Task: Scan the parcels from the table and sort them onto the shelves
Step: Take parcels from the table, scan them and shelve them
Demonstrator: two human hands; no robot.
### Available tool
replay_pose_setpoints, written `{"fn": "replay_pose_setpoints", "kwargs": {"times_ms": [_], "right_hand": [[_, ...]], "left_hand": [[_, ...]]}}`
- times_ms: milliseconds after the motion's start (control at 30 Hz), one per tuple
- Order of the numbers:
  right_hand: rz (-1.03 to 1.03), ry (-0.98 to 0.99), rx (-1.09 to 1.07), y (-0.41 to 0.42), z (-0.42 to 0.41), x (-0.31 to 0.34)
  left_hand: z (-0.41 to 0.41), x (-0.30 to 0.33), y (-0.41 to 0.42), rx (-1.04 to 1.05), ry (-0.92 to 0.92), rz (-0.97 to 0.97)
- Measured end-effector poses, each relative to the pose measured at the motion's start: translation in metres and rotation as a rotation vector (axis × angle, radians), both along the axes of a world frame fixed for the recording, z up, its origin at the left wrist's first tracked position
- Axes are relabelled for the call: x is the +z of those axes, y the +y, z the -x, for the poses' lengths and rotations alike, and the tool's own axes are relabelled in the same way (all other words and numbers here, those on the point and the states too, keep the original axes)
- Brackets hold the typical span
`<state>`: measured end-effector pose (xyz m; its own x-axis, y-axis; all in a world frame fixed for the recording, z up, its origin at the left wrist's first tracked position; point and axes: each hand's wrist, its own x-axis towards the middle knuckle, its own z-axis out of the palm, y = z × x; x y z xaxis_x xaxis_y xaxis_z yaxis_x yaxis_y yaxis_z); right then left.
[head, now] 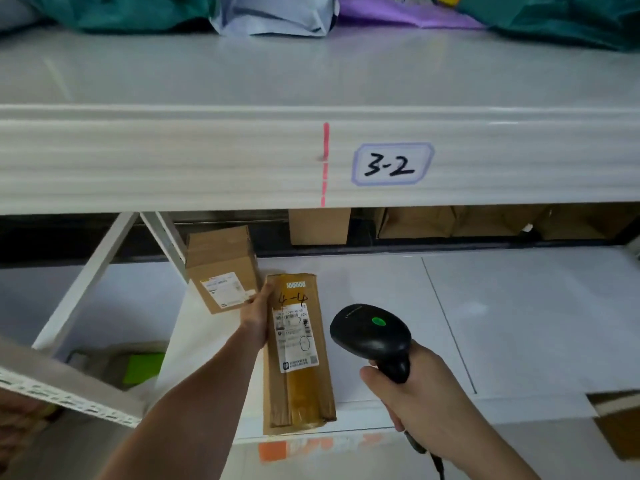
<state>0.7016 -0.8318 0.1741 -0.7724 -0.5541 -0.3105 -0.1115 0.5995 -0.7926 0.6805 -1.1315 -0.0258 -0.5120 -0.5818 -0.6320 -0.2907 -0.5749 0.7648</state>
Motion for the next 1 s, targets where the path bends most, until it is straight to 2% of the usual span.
{"fn": "replay_pose_setpoints", "kwargs": {"times_ms": [100,233,400,500,667,800,933,1000], "right_hand": [[-0.008,0.000,-0.027,-0.005,-0.006,-0.005],[-0.002,-0.055,-0.036,-0.015,-0.016,-0.002],[-0.009,-0.049,-0.012,-0.027,-0.025,0.002],[0.001,-0.050,0.009,-0.033,-0.030,0.005],[0.009,-0.053,0.010,-0.036,-0.031,0.009],[0.014,-0.061,-0.035,-0.031,-0.028,0.011],[-0.012,-0.074,-0.082,-0.020,-0.025,0.011],[-0.030,-0.075,-0.106,-0.015,-0.024,0.010]], "left_hand": [[-0.009,-0.002,-0.001,-0.058,0.034,0.028],[-0.048,0.004,0.021,-0.191,-0.024,0.133],[-0.113,0.011,0.064,-0.384,-0.203,0.082],[-0.136,0.003,0.090,-0.398,-0.218,0.033],[-0.122,-0.003,0.089,-0.475,-0.365,0.232],[-0.103,-0.009,0.070,-0.519,-0.403,0.317],[-0.085,-0.011,0.057,-0.586,-0.458,0.527],[-0.074,-0.012,0.048,-0.574,-0.458,0.569]]}}
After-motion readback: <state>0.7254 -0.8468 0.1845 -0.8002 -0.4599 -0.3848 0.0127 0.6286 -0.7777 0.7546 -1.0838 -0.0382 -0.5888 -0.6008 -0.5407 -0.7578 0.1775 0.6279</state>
